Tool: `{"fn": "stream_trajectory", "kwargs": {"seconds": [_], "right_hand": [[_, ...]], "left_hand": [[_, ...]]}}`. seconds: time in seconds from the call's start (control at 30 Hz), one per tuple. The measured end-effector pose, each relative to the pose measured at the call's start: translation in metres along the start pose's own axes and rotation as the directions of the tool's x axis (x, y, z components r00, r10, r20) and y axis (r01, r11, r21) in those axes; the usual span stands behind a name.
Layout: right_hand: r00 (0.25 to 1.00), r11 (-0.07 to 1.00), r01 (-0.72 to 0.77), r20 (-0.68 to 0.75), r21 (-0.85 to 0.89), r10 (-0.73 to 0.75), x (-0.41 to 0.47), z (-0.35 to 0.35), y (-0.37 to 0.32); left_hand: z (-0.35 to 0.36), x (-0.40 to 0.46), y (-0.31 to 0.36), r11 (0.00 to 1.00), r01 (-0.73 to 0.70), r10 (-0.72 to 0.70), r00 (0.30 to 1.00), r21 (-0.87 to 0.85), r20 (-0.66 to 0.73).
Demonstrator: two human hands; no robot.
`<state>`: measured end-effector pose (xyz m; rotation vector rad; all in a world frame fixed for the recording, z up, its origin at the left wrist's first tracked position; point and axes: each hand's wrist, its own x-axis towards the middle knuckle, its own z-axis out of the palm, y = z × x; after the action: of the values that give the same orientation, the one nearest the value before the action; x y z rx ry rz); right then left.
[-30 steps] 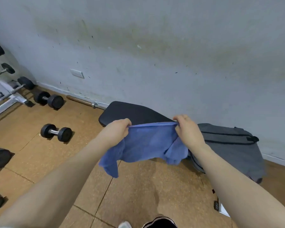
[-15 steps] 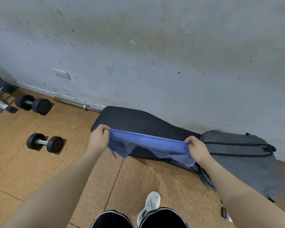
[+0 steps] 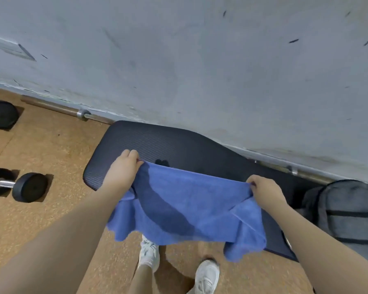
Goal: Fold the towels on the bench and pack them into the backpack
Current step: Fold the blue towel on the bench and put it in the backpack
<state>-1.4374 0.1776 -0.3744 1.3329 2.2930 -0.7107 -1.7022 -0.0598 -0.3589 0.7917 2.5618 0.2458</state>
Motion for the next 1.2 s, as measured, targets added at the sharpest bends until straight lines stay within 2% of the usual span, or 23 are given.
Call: {"fn": "stream_trajectory", "kwargs": {"seconds": [0.23,0.4,0.43,0.5,0.6,0.67,0.73,0.83,0.9,0.97,1.07,1.2], "right_hand": [[0.975,0.982,-0.155,-0.143,0.106,0.170,0.113,0.047,-0.027],[0.935,0.974,-0.216,-0.304,-0.071,0.185,0.133,0.032,-0.066],[0.932,0.978,-0.180,-0.336,-0.101,0.136,0.130,0.032,-0.080],[0.937,0.994,0.035,-0.342,-0.100,-0.067,0.118,0.040,-0.116],[0.905,0.916,0.402,-0.142,-0.017,-0.400,0.087,0.062,-0.186],[0.873,0.874,0.486,0.043,0.027,-0.486,0.073,0.083,-0.231],[0.881,0.888,0.446,0.119,0.115,-0.458,0.067,0.107,-0.269],[0.966,0.962,0.216,0.105,0.168,-0.235,0.063,0.132,-0.304],[0.992,0.982,0.076,0.087,0.172,-0.092,0.064,0.140,-0.314],[0.992,0.975,-0.037,0.128,0.218,0.009,0.068,0.144,-0.318],[0.988,0.971,-0.068,0.150,0.230,0.033,0.079,0.143,-0.320],[0.990,0.914,-0.053,0.143,0.402,-0.006,0.088,0.119,-0.337]], "left_hand": [[0.061,0.122,-0.019,0.993,-0.106,0.105,0.994,0.046,0.029],[0.056,0.162,-0.012,0.992,-0.110,0.102,0.988,-0.067,-0.114],[0.052,0.161,-0.014,0.992,-0.103,0.093,0.987,-0.071,-0.128],[0.046,0.153,-0.027,0.983,-0.113,0.094,0.987,-0.144,-0.131],[0.035,0.129,-0.062,0.968,-0.130,0.111,0.989,-0.215,-0.099],[0.031,0.113,-0.090,0.975,-0.095,0.089,0.995,-0.201,-0.043],[0.031,0.096,-0.117,0.984,-0.047,0.056,0.997,-0.170,0.050],[0.035,0.075,-0.145,0.990,-0.011,0.035,0.984,-0.138,0.177],[0.038,0.066,-0.148,0.995,0.032,-0.016,0.986,-0.091,0.166],[0.042,0.062,-0.146,0.991,0.128,-0.123,0.987,-0.043,0.107],[0.045,0.063,-0.146,0.966,0.232,-0.219,0.969,-0.113,0.115],[0.035,0.066,-0.159,0.923,0.224,-0.207,0.975,-0.313,0.085]]}}
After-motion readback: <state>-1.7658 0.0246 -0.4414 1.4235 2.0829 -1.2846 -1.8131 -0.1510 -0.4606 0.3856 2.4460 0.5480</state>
